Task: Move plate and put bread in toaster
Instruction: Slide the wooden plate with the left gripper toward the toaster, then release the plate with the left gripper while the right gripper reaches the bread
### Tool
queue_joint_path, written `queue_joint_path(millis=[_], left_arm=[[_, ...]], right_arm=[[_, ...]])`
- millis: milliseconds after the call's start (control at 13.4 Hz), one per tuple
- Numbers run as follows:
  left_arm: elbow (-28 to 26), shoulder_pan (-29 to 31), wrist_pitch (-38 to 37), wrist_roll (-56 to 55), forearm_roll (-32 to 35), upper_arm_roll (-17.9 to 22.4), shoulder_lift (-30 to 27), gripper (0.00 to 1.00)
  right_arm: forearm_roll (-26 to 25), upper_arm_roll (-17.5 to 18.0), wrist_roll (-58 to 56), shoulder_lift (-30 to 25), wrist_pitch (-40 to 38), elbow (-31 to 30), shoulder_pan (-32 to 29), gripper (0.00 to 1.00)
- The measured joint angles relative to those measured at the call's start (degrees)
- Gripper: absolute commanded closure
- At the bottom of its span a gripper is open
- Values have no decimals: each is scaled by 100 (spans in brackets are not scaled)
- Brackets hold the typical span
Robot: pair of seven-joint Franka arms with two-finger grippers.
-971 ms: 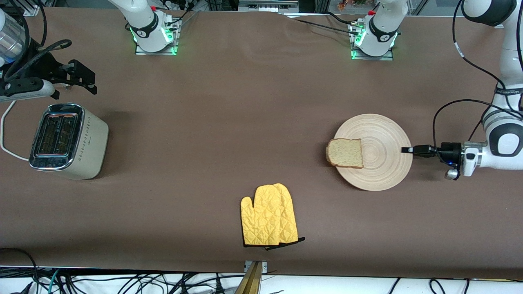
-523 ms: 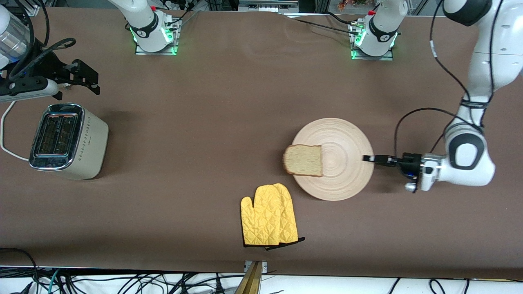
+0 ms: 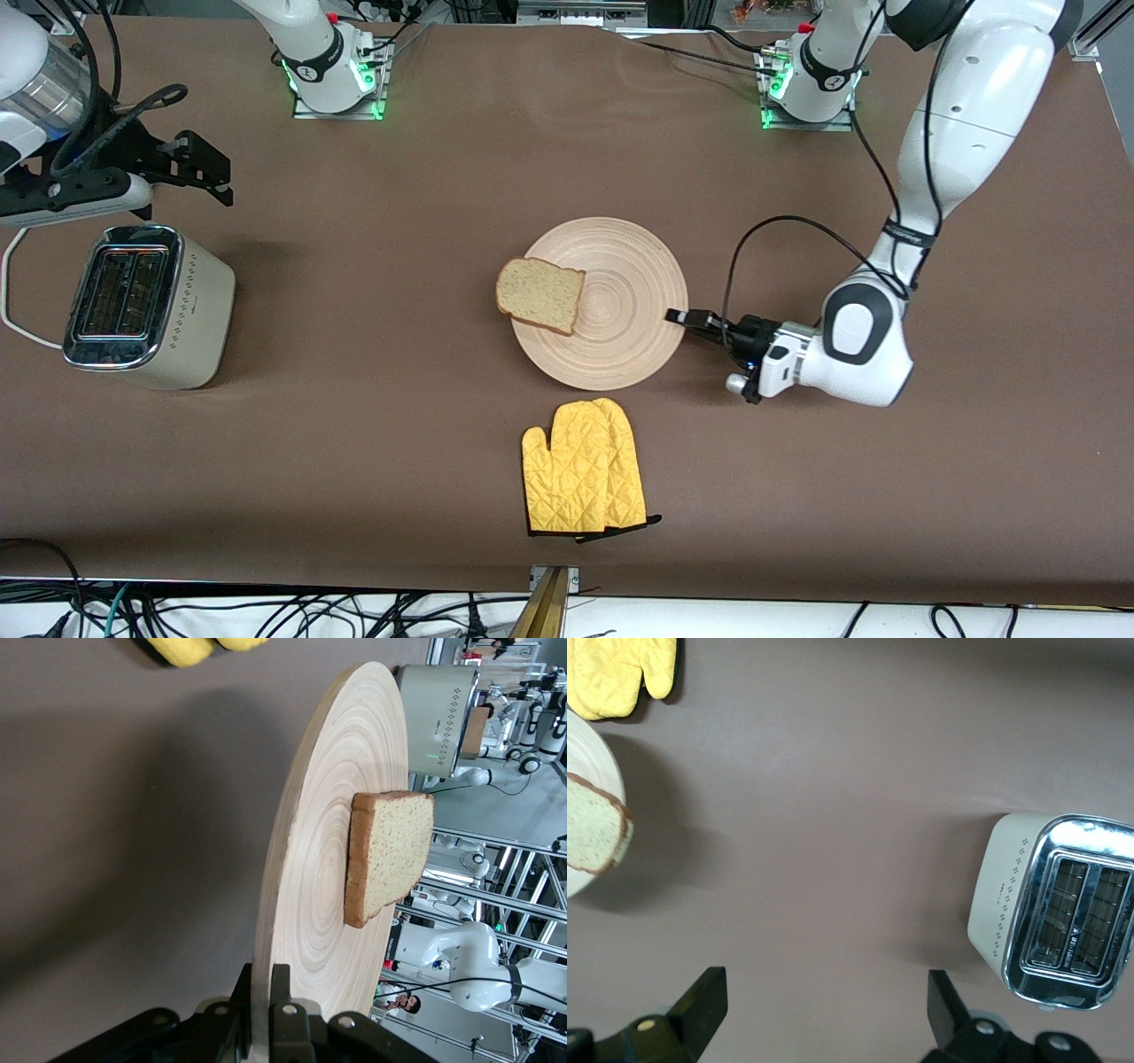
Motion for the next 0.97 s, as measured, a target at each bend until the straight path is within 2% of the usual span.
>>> queue_joint_path(millis=[224,448,523,598,971], left_arm=[[-2,-165,407,517,-315,8,374,100],[-2,-391,786,608,-330,7,546,100],[-2,-418,807,611,-330,9,556,71],[-1,-413,808,613,-330,20,556,1],[21,-246,615,733,-331,58,540,0]], right_arm=[[5,-1,0,18,9,-2,1,0],[6,-1,0,47,14,-3,1,0],[9,-1,0,58,15,-6,1,0],[52,-1,0,75,16,-19,1,0],[616,1,0,440,311,-81,11,0]])
